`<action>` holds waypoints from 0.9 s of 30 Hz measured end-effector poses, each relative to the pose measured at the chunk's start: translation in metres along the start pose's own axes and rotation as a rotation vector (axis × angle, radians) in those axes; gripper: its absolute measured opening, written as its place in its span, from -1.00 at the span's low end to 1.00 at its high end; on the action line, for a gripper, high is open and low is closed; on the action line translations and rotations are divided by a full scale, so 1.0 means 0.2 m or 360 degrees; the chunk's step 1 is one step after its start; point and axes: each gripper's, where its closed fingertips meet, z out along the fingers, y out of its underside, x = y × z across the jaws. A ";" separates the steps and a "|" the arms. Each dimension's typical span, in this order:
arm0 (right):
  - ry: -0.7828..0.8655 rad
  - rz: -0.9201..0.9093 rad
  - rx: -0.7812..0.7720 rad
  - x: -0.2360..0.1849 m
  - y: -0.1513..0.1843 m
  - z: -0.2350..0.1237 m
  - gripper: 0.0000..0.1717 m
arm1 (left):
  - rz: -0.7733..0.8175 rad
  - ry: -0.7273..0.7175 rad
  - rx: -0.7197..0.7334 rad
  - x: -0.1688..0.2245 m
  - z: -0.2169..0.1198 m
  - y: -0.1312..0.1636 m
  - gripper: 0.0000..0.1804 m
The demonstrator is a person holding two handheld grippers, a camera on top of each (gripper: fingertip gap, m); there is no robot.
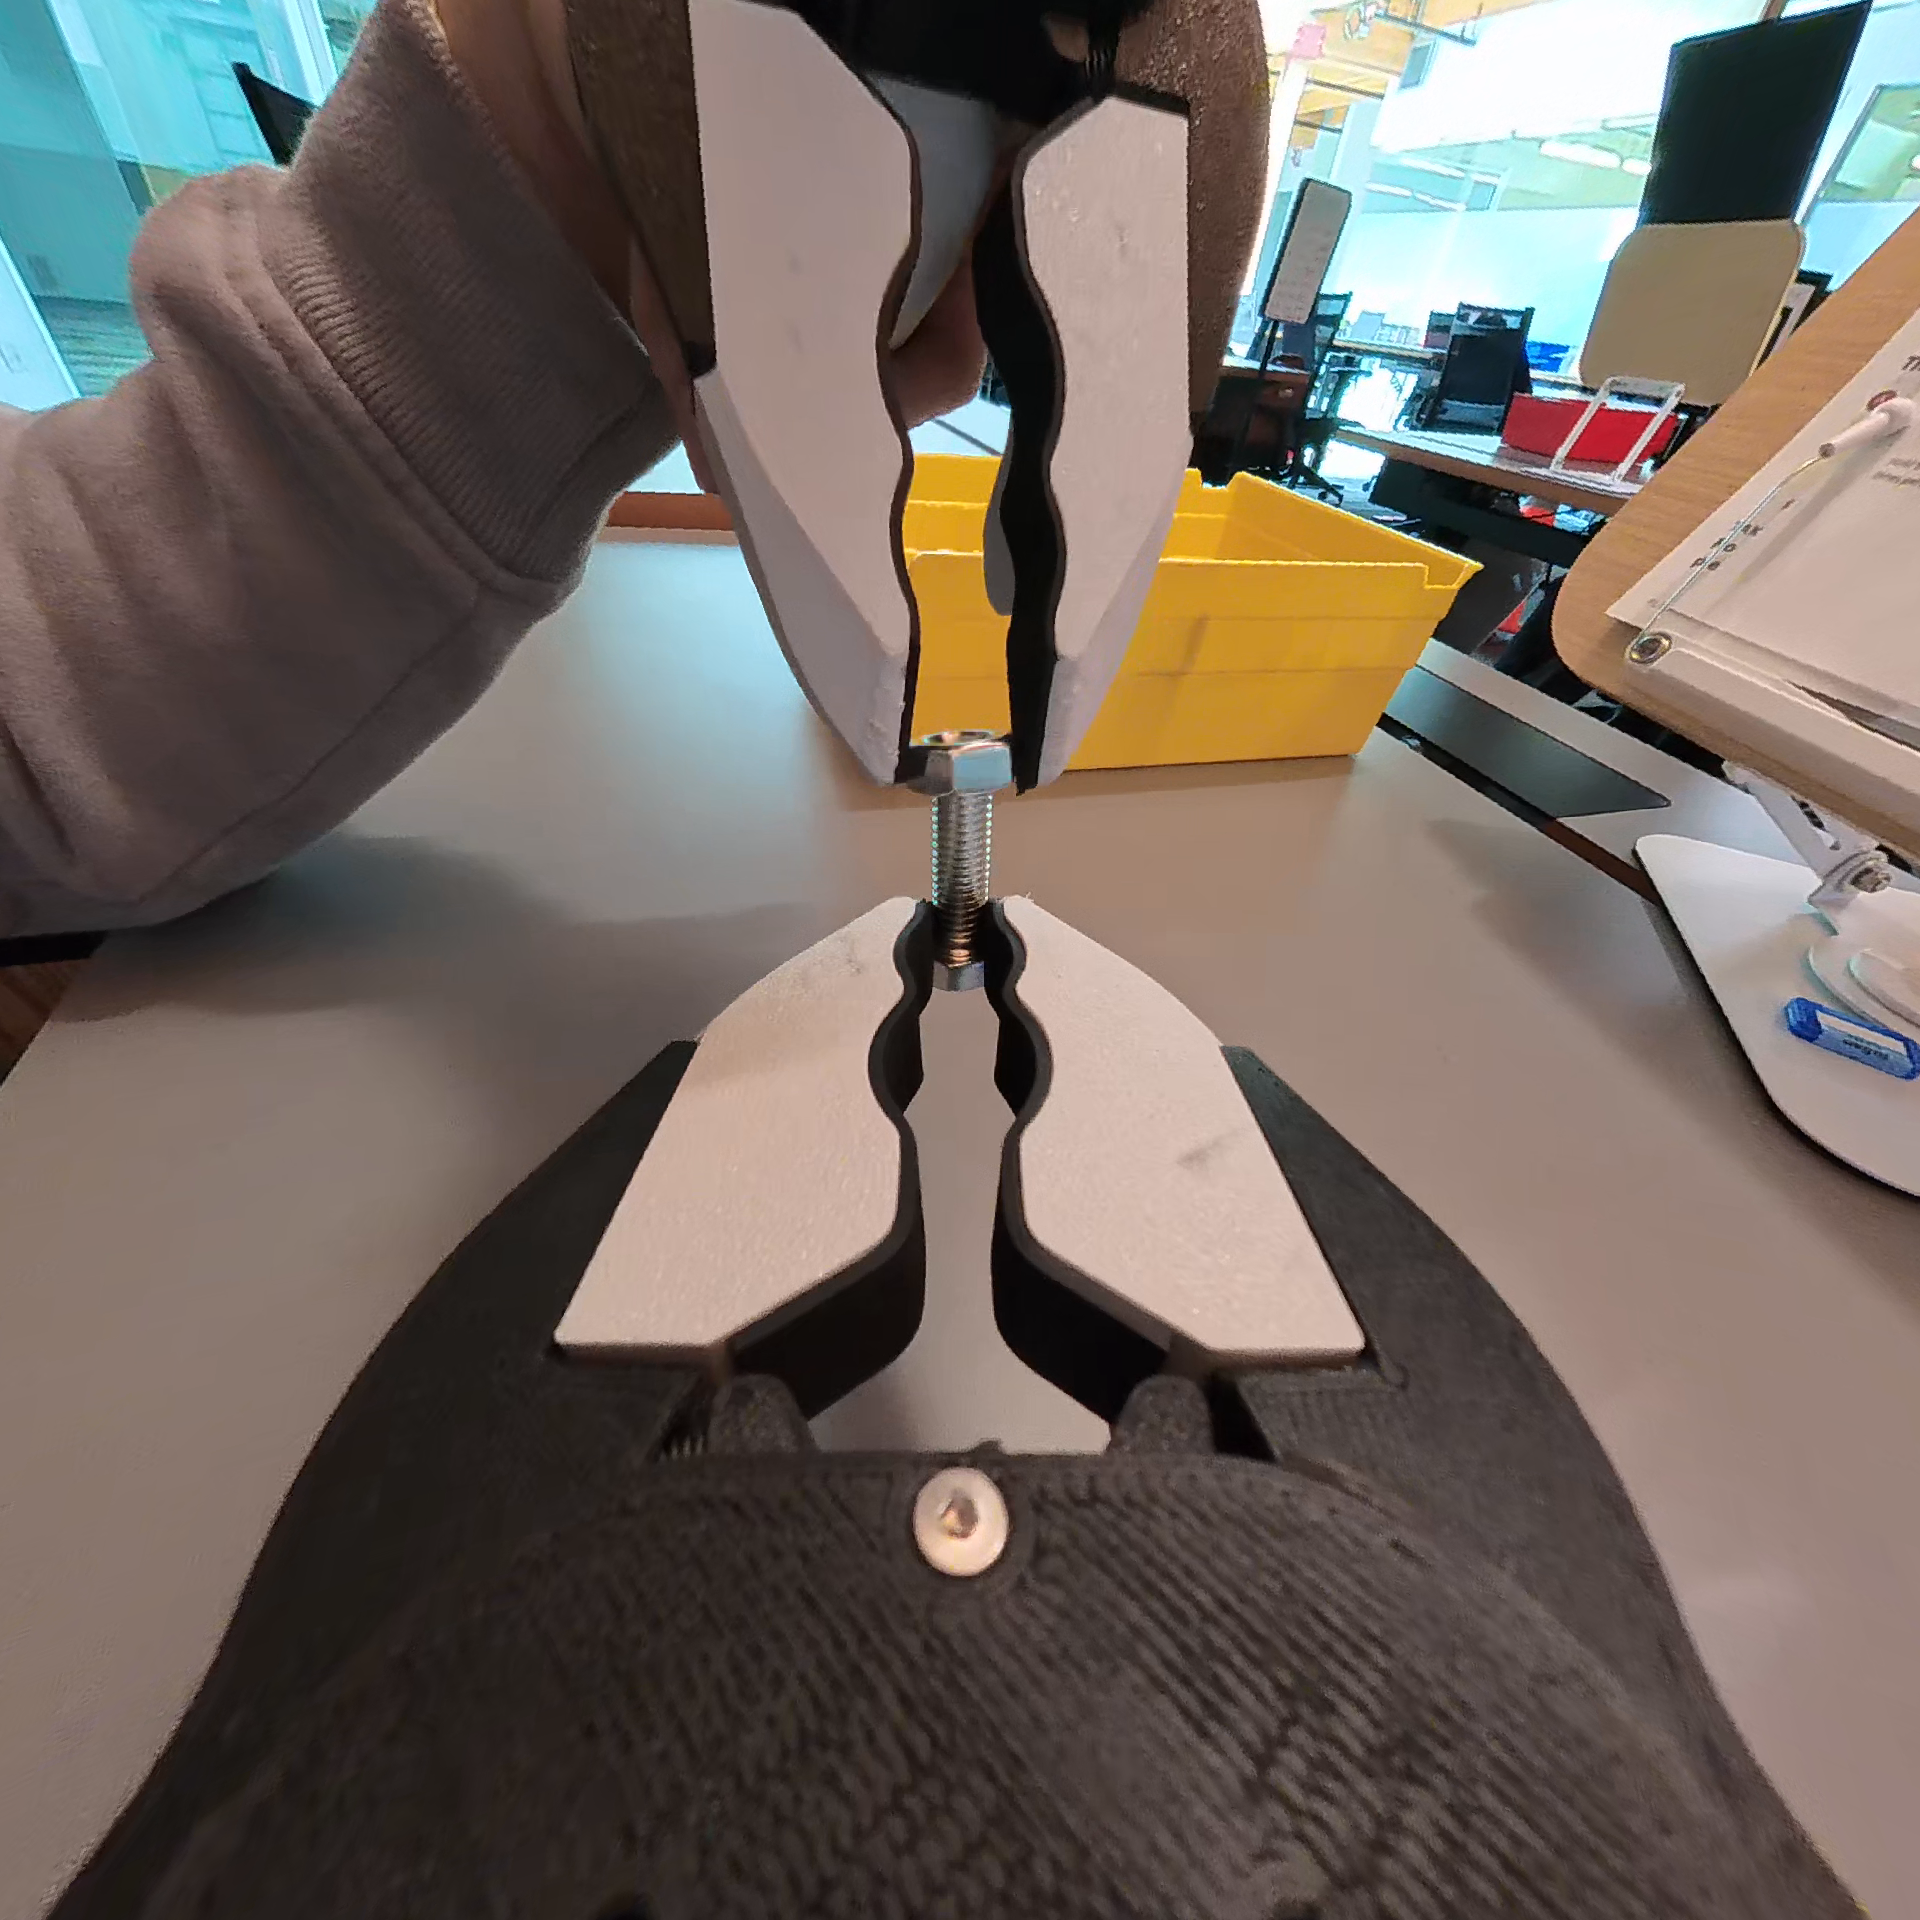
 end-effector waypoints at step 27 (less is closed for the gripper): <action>0.0111 -0.0181 -0.0207 0.01 0.08 0.04 -0.90 | -0.0056 -0.0159 -0.0306 -0.03 0.07 0.06 -0.81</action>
